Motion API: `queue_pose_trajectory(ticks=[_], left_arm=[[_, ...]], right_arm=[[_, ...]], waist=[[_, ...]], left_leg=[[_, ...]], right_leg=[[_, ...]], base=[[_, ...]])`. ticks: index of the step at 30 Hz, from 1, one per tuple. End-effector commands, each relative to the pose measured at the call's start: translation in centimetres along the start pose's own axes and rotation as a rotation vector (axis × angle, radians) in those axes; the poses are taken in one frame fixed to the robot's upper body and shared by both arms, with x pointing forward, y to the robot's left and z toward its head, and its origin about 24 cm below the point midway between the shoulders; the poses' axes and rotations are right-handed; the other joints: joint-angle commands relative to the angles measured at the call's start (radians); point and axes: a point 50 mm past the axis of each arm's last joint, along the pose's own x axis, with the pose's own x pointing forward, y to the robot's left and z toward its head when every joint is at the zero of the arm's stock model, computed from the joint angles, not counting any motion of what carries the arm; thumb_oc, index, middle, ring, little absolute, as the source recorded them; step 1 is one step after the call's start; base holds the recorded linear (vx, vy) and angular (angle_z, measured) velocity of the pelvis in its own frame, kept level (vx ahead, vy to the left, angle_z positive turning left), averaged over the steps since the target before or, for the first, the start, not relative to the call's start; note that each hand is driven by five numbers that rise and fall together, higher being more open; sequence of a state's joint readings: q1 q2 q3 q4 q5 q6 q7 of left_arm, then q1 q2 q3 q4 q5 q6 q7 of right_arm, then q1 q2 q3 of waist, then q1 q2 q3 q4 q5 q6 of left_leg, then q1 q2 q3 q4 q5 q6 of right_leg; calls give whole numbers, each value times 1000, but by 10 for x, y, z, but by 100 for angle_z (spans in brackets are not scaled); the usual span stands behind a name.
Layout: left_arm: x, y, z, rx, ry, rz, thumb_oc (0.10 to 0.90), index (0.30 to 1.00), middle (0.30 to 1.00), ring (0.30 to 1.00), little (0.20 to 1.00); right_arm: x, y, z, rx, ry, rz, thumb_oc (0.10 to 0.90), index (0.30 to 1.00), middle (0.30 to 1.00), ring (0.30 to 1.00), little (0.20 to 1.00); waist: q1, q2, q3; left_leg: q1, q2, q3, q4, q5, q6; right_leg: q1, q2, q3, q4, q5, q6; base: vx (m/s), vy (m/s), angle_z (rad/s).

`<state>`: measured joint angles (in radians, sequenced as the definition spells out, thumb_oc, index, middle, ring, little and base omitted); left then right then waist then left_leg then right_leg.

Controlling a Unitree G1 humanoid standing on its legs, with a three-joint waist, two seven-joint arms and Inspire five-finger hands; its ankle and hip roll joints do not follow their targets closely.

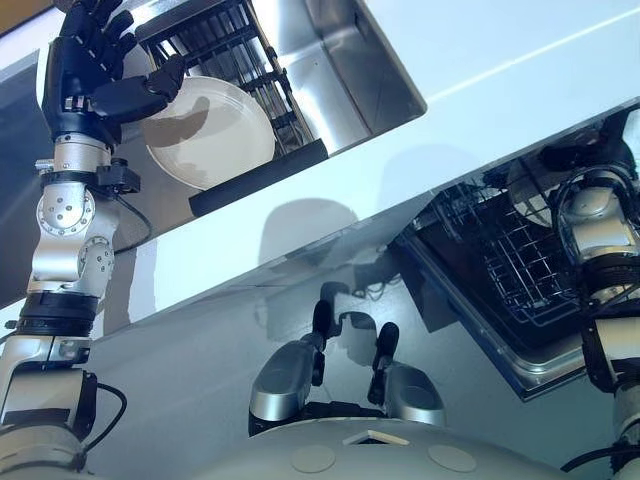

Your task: Pick up plates and place into dishwasher.

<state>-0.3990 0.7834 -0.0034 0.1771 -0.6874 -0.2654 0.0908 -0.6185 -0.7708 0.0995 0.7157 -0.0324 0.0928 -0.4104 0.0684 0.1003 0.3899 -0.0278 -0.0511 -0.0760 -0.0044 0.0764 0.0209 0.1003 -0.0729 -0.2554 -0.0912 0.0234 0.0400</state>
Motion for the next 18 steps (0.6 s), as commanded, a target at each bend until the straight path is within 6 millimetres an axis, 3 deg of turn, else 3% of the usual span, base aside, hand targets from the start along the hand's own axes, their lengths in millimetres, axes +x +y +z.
queue_pose_trajectory(ticks=[1, 11, 18], left_arm=[[1, 9, 34, -1, -212, 34, 800, 900, 900, 900, 900], [-7, 7, 23, 12, -189, 38, 800, 900, 900, 900, 900], [-12, 10, 21, 92, -172, 35, 800, 900, 900, 900, 900]], right_arm=[[-9, -12, 37, 98, -262, -65, 800, 900, 900, 900, 900], [-30, -2, 42, 222, -355, -32, 800, 900, 900, 900, 900], [-42, -10, 37, 265, -389, -65, 800, 900, 900, 900, 900]], waist=[[-8, 4, -161], [-23, -21, -197], [-40, -44, -235]], left_leg=[[-10, 21, 46, 90, -116, -70], [25, 22, 63, 83, -132, -64], [51, 24, 88, 86, -152, -52]], right_leg=[[-133, 44, 32, 279, -204, -50], [-99, 51, 41, 257, -203, -46], [-72, 56, 52, 232, -196, -37]], base=[[0, 0, 0], [-15, 10, -4], [-64, 58, -13]])
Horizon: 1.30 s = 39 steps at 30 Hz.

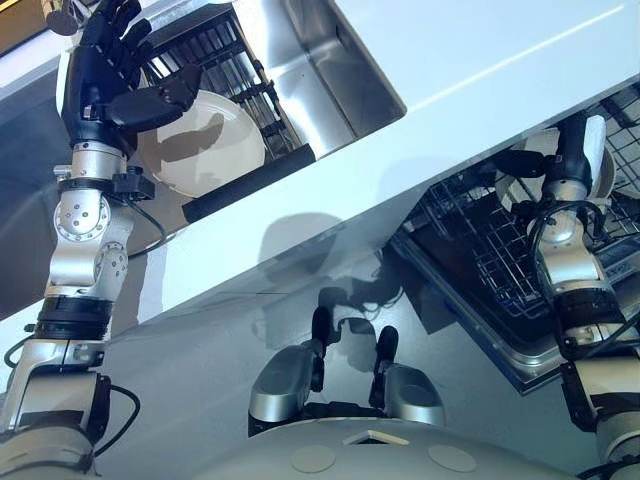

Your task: Pick up plates and place into dishwasher.

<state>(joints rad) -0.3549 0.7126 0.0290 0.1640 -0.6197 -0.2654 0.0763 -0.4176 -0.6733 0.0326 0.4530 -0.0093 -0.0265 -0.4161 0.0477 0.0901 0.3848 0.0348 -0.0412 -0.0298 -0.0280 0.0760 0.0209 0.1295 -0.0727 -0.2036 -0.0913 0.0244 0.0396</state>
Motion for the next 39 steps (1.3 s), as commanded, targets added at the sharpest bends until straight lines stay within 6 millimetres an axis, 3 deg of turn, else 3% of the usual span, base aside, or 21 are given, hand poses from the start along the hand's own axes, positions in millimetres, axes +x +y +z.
queue_pose_trajectory(ticks=[1, 9, 18, 30, 39], left_arm=[[-1, 16, 34, 105, -193, 38, 800, 900, 900, 900, 900], [0, 40, 34, 336, -112, 95, 800, 900, 900, 900, 900], [3, 75, 31, 662, 96, 58, 800, 900, 900, 900, 900], [-7, 126, 12, 1030, 545, -12, 800, 900, 900, 900, 900], [-22, 147, 4, 1089, 786, -100, 800, 900, 900, 900, 900]], right_arm=[[-2, -29, 36, 69, -258, -122, 800, 900, 900, 900, 900], [-18, -37, 27, 68, -305, -79, 800, 900, 900, 900, 900], [-42, -33, 14, 113, -292, 10, 800, 900, 900, 900, 900], [-64, -14, 13, 237, -281, 133, 800, 900, 900, 900, 900], [-65, -10, 10, 246, -261, 177, 800, 900, 900, 900, 900]], waist=[[-22, -35, -235], [-65, -38, -277], [-110, -17, -299], [-144, 12, -287], [-140, 14, -278]], left_leg=[[-8, 14, 45, 111, -156, -51], [33, 11, 93, 84, -174, -27], [69, -5, 144, 45, -182, -1], [75, -28, 175, 38, -197, 31], [71, -34, 176, 42, -198, 37]], right_leg=[[-98, 56, 4, 228, -196, -35], [-75, 59, 50, 206, -193, -16], [-67, 60, 91, 162, -159, 14], [-90, 58, 122, 163, -140, 42], [-94, 64, 126, 157, -130, 47]], base=[[-69, 92, -20], [-53, 119, -24], [-13, 130, -24], [-8, 78, -11], [-3, 8, -3]])
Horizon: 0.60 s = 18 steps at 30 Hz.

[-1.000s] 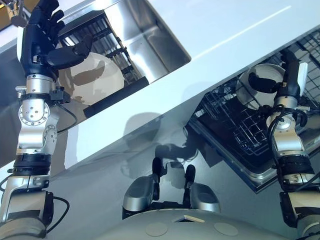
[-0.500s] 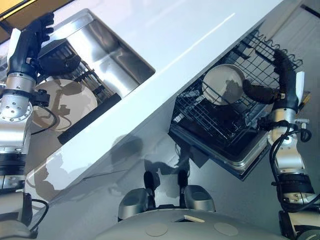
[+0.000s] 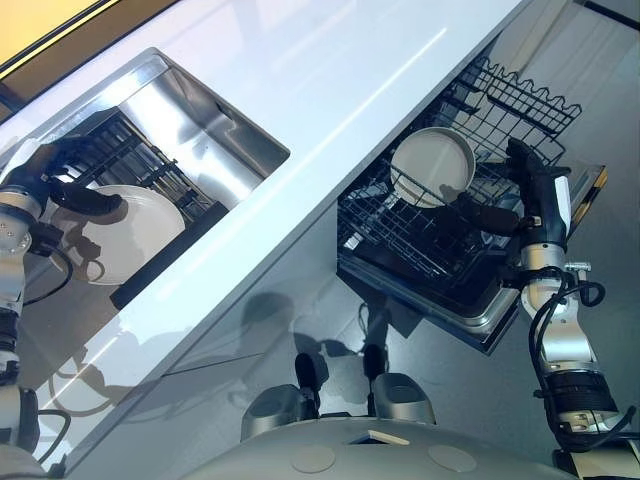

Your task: Pick up plates and place into dishwasher.

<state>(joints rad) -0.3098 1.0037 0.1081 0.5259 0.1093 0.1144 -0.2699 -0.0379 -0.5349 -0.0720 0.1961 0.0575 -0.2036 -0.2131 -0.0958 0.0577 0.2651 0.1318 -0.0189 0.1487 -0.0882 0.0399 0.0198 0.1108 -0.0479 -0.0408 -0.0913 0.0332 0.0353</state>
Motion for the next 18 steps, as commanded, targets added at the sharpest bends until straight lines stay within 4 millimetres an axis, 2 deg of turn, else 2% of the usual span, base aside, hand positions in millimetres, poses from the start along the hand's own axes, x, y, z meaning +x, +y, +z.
queue_pose_trajectory(ticks=[1, 13, 18], left_arm=[[-10, 41, -1, 117, 40, 39, 800, 900, 900, 900, 900], [-8, 2, 4, 39, 22, -287, 800, 900, 900, 900, 900], [-13, -11, 9, -54, -9, -460, 800, 900, 900, 900, 900]], right_arm=[[9, -19, 45, 16, -259, -31, 800, 900, 900, 900, 900], [12, -19, 45, 29, -247, -19, 800, 900, 900, 900, 900], [12, -19, 44, 34, -237, -4, 800, 900, 900, 900, 900]], waist=[[5, 46, -157], [26, 40, -151], [34, 42, -149]], left_leg=[[-26, -56, -3, 102, -162, 38], [-34, -58, -32, 99, -151, 38], [-34, -58, -40, 93, -145, 35]], right_leg=[[-75, 40, -38, 156, -139, 51], [-70, 49, -55, 153, -142, 44], [-65, 51, -65, 144, -139, 42]], base=[[0, 0, 0], [1, -20, 0], [-6, -28, 1]])
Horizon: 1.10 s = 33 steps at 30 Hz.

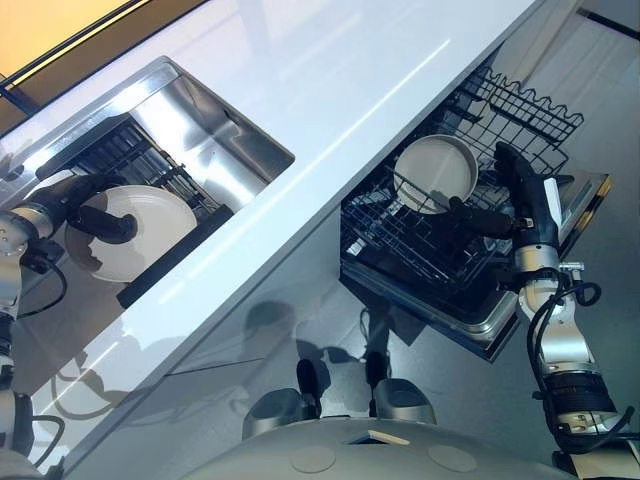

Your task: Pick up plates and place into dishwasher.

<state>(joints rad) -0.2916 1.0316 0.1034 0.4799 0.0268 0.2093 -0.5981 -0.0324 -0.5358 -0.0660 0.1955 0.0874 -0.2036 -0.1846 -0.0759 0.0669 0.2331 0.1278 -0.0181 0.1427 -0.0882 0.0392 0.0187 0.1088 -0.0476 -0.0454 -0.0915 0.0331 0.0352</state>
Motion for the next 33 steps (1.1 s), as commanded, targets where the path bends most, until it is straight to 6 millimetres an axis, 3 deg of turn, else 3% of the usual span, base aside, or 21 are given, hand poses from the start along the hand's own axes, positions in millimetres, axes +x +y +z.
queue_pose_trajectory(ticks=[1, 2, 3, 4, 5, 6, 7, 8, 24, 28, 33], left_arm=[[-7, -4, 12, 5, -50, -145, 800, 900, 900, 900, 900], [-8, -5, 14, -17, -71, -167, 800, 900, 900, 900, 900], [-8, -7, 15, -40, -91, -181, 687, 804, 804, 804, 787], [-9, -7, 18, -52, -114, -187, 649, 771, 771, 771, 749], [-10, -7, 22, -79, -156, -191, 377, 538, 538, 538, 477], [-11, -7, 27, -99, -189, -186, 278, 453, 453, 453, 378], [-11, -7, 32, -116, -230, -183, 235, 415, 415, 415, 335], [-12, -6, 36, -141, -272, -179, 100, 300, 300, 300, 200], [-22, -19, 86, -201, -646, -146, 100, 300, 300, 300, 200], [-24, -21, 94, -176, -681, -139, 100, 300, 300, 300, 200], [-33, -14, 108, -139, -795, -2, 100, 300, 300, 300, 200]], right_arm=[[12, -19, 46, 6, -247, -26, 800, 900, 900, 900, 900], [12, -18, 45, 4, -245, -21, 800, 900, 900, 900, 900], [12, -18, 45, 4, -244, -19, 800, 900, 900, 900, 900], [12, -18, 45, 6, -241, -16, 800, 900, 900, 900, 900], [12, -17, 44, 9, -239, -15, 800, 900, 900, 900, 900], [11, -16, 43, 14, -238, -17, 800, 900, 900, 900, 900], [11, -16, 43, 19, -235, -18, 800, 900, 900, 900, 900], [11, -15, 42, 24, -234, -18, 800, 900, 900, 900, 900], [9, -12, 47, 73, -276, -51, 800, 900, 900, 900, 900], [9, -15, 57, 91, -329, -80, 800, 900, 900, 900, 900], [11, -29, 83, 115, -452, -142, 800, 900, 900, 900, 900]], waist=[[16, 33, -117], [17, 34, -117], [19, 35, -118], [20, 36, -118], [22, 36, -118], [23, 35, -119], [25, 35, -120], [26, 35, -121], [31, 28, -134], [30, 26, -137], [28, 22, -139]], left_leg=[[-29, -59, -34, 91, -143, 36], [-28, -59, -36, 90, -142, 35], [-28, -59, -37, 88, -140, 35], [-27, -59, -37, 88, -140, 34], [-28, -59, -37, 88, -138, 33], [-28, -58, -39, 85, -136, 32], [-27, -58, -41, 84, -135, 31], [-27, -58, -41, 84, -135, 30], [-19, -52, -53, 69, -127, 17], [-15, -50, -54, 65, -126, 16], [-10, -47, -55, 58, -125, 14]], right_leg=[[-61, 51, -62, 142, -138, 41], [-59, 52, -63, 140, -138, 41], [-57, 52, -64, 136, -137, 40], [-55, 52, -66, 135, -138, 39], [-54, 52, -68, 134, -137, 39], [-53, 52, -69, 133, -137, 38], [-52, 52, -71, 132, -138, 39], [-51, 52, -72, 131, -139, 39], [-37, 54, -84, 124, -150, 26], [-34, 58, -83, 121, -151, 23], [-30, 61, -84, 121, -155, 20]], base=[[-11, -39, 0], [0, 0, 0], [0, 0, 0], [0, 0, 0], [-15, -32, 2], [-14, -38, 2], [-12, -38, 3], [-9, -39, 5], [-2, -4, 1], [0, 0, 0], [0, 0, 0]])
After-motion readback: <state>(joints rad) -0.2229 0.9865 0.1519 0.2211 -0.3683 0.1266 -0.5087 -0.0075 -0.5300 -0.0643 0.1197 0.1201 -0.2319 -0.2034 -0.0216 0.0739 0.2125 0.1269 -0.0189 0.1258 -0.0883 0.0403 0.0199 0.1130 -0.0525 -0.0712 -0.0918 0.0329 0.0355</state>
